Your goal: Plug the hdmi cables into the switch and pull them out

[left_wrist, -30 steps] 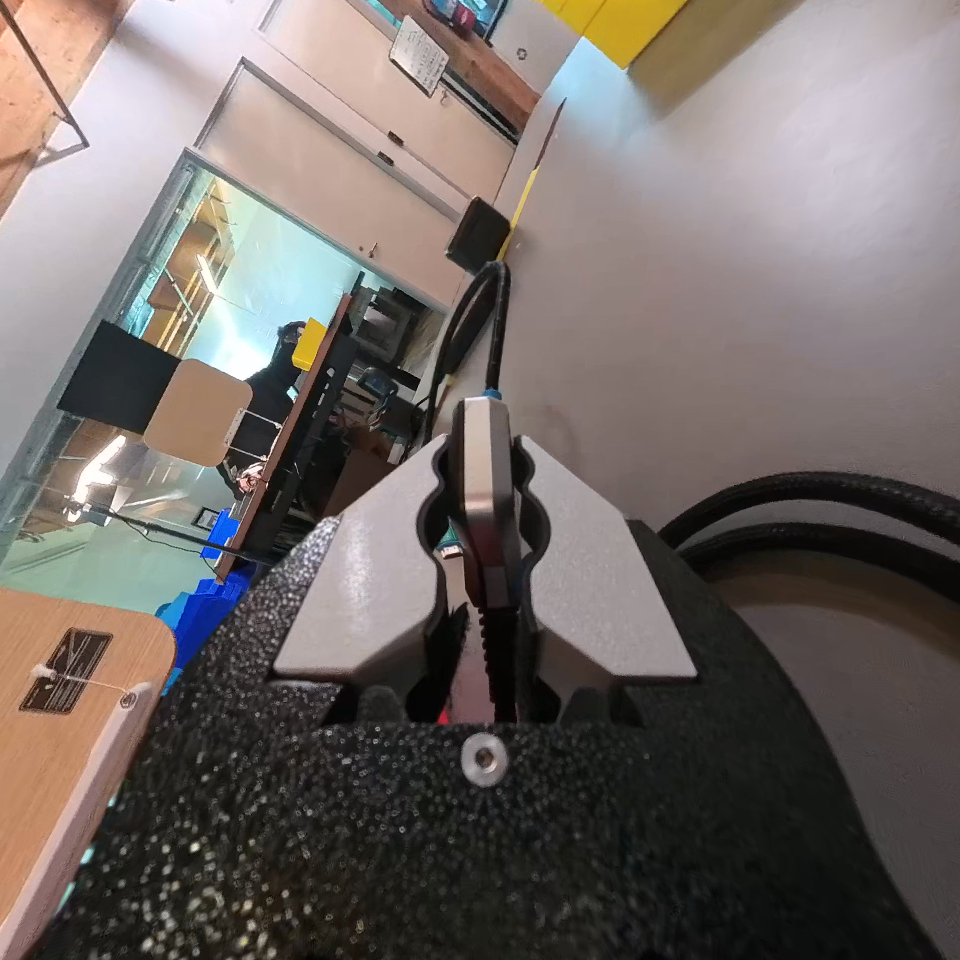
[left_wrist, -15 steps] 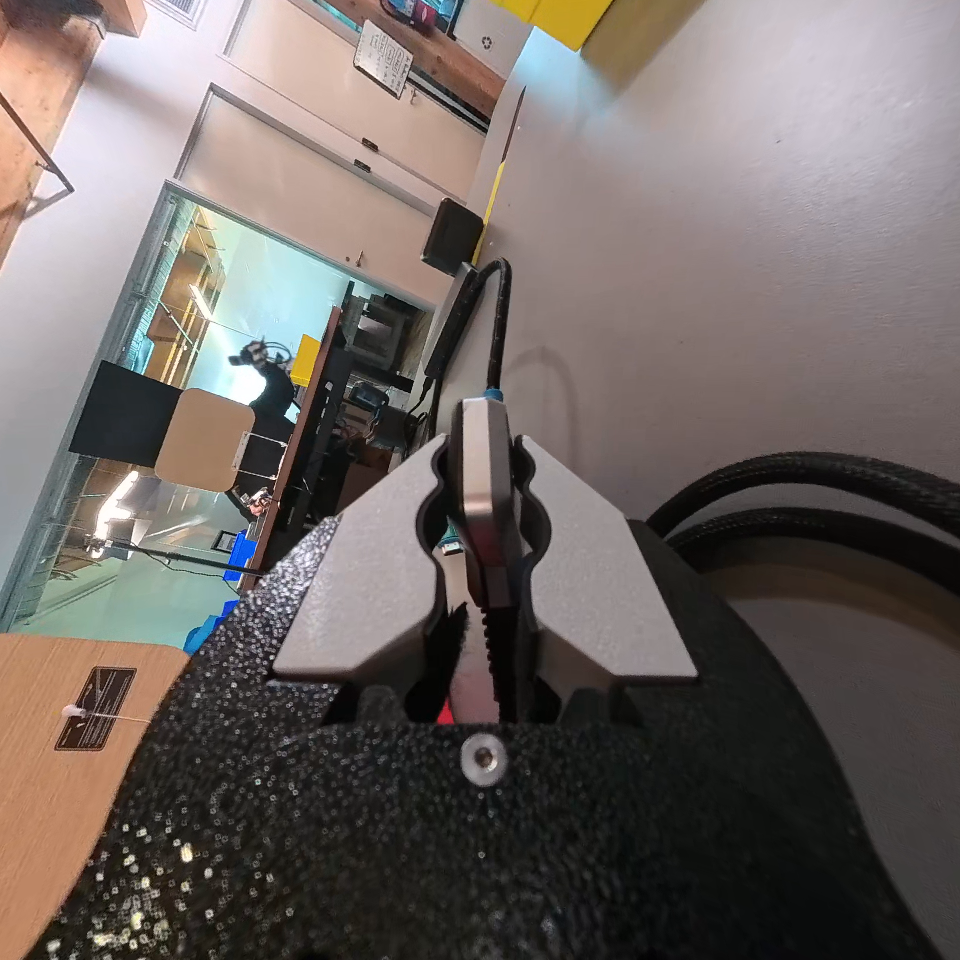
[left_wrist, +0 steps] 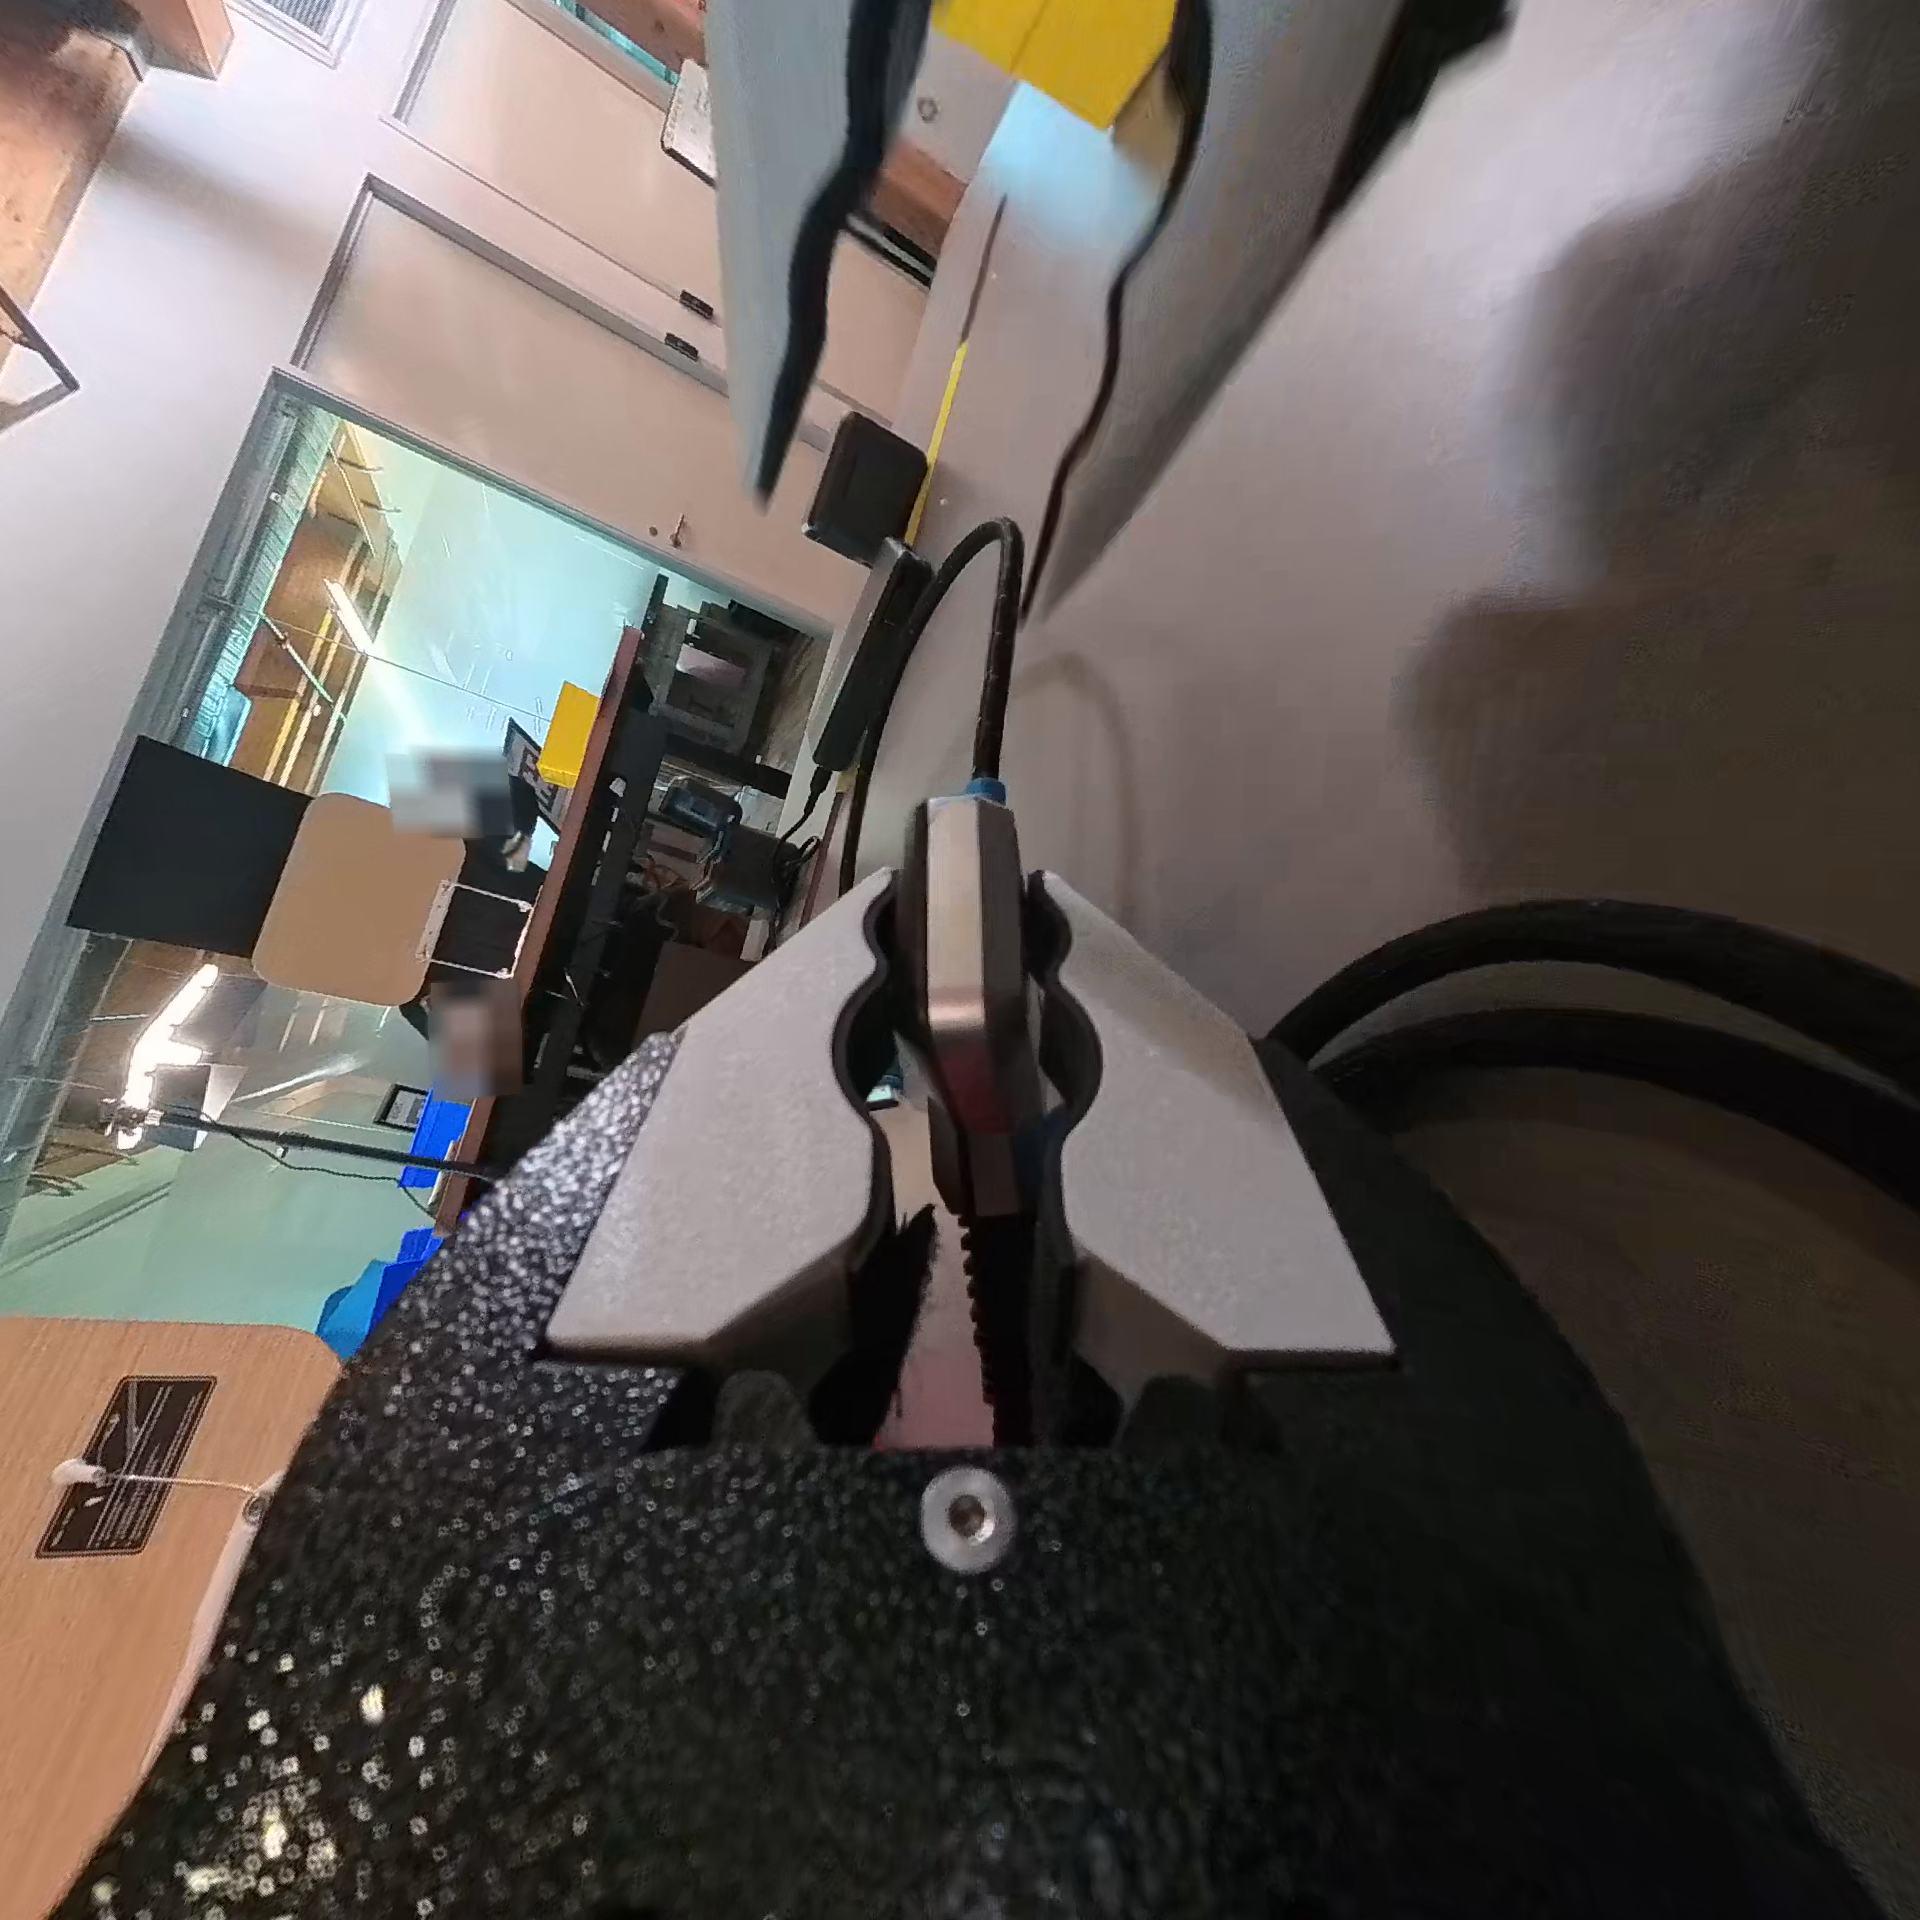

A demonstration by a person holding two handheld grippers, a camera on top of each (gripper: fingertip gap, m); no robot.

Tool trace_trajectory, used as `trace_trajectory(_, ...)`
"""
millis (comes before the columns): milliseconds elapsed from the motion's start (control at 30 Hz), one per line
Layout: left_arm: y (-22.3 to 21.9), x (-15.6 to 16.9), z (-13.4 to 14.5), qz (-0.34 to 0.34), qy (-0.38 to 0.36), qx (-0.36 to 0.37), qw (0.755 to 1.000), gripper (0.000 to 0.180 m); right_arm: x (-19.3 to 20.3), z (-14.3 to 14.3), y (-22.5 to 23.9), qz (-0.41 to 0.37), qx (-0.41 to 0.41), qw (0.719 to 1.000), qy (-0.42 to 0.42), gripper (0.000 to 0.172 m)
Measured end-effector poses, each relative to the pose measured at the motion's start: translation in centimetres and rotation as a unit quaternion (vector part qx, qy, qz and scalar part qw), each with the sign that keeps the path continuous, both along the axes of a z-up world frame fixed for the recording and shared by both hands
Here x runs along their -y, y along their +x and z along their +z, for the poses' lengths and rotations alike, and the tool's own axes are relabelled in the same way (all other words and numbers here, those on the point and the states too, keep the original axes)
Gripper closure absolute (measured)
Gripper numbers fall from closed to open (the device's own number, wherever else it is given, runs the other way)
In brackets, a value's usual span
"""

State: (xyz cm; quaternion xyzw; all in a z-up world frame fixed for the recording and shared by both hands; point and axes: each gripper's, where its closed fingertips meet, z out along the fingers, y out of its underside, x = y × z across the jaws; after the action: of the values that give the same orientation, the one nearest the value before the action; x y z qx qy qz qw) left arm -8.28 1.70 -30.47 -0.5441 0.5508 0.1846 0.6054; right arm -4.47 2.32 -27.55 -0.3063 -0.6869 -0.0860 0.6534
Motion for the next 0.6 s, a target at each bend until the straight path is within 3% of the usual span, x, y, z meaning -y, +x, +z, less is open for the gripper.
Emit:
trace_trajectory(100,0.3,0.3,-0.1,-0.012,0.000,-0.007,1.000,0.160,-1.1,-1.7,-3.0,-0.003,-0.001,0.999,0.032,0.125)
trace_trajectory(233,0.6,0.5,-0.5,-0.015,0.025,-0.056,0.998,0.160,-1.7,-4.9,-4.7,0.002,0.021,1.000,-0.021,0.129)
trace_trajectory(433,1.1,0.7,0.1,-0.025,0.051,-0.055,0.997,0.156,-1.9,-5.2,-4.3,-0.010,0.028,0.999,0.024,0.158)
trace_trajectory(600,1.5,1.3,2.2,-0.021,0.129,-0.068,0.989,0.137,-2.1,-5.3,-3.9,-0.015,0.022,1.000,-0.014,0.157)
